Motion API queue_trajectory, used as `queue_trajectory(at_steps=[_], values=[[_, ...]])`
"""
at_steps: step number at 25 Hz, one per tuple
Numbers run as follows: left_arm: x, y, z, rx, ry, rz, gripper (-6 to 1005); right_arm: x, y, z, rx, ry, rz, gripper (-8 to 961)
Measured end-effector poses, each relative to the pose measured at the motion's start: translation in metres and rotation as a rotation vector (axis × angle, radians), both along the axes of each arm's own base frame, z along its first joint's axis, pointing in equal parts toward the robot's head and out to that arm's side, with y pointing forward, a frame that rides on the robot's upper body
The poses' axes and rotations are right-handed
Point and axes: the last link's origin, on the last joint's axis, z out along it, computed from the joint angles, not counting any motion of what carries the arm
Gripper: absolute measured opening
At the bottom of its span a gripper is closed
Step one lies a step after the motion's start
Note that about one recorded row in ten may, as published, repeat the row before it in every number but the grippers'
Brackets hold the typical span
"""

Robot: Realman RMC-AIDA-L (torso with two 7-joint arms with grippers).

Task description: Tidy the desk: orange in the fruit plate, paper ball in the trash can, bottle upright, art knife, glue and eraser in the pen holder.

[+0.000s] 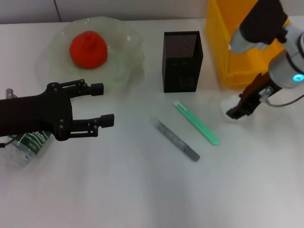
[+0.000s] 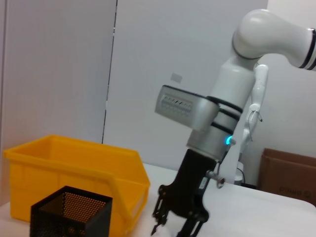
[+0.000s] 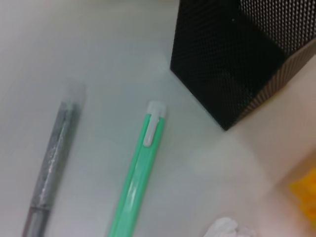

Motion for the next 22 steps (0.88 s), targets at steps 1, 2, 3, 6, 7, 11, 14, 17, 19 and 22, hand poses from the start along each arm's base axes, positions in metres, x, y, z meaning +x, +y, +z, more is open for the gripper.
queue_trajectory(at_steps=[1, 2, 3, 6, 7, 11, 14, 17, 19, 22], values=[[0.0, 0.001, 0.0, 0.002, 0.001, 0.001, 796, -0.004, -0.002, 0.006, 0.005, 0.005, 0.006, 535], [0.0, 0.001, 0.0, 0.005, 0.003, 0.003, 795, -0.008, -0.004, 0.016, 0.015, 0.013, 0.013, 515], [0.0, 0.001, 0.0, 0.006, 0.004, 0.004, 794, -0.013, -0.007, 0.028, 0.031, 0.025, 0.019, 510], [0.0, 0.002, 0.001, 0.008, 0.003, 0.005, 791, -0.032, -0.012, 0.083, 0.183, 0.074, 0.071, 496], [-0.001, 0.002, 0.001, 0.009, 0.002, 0.007, 790, -0.036, -0.012, 0.103, 0.26, 0.089, 0.089, 491], [0.0, 0.004, 0.004, 0.03, -0.014, 0.017, 786, -0.042, -0.002, 0.147, 0.516, 0.17, 0.176, 528], [0.004, 0.007, 0.008, 0.051, -0.034, 0.029, 783, -0.033, 0.009, 0.142, 0.566, 0.216, 0.204, 556], [0.009, 0.011, 0.012, 0.044, -0.031, 0.05, 780, -0.022, 0.016, 0.129, 0.576, 0.231, 0.234, 584], [0.018, 0.017, 0.025, 0.042, -0.01, 0.087, 778, -0.015, 0.016, 0.121, 0.572, 0.259, 0.252, 603], [0.032, 0.024, 0.046, 0.03, 0.056, 0.173, 775, -0.005, 0.006, 0.111, 0.543, 0.347, 0.28, 730]])
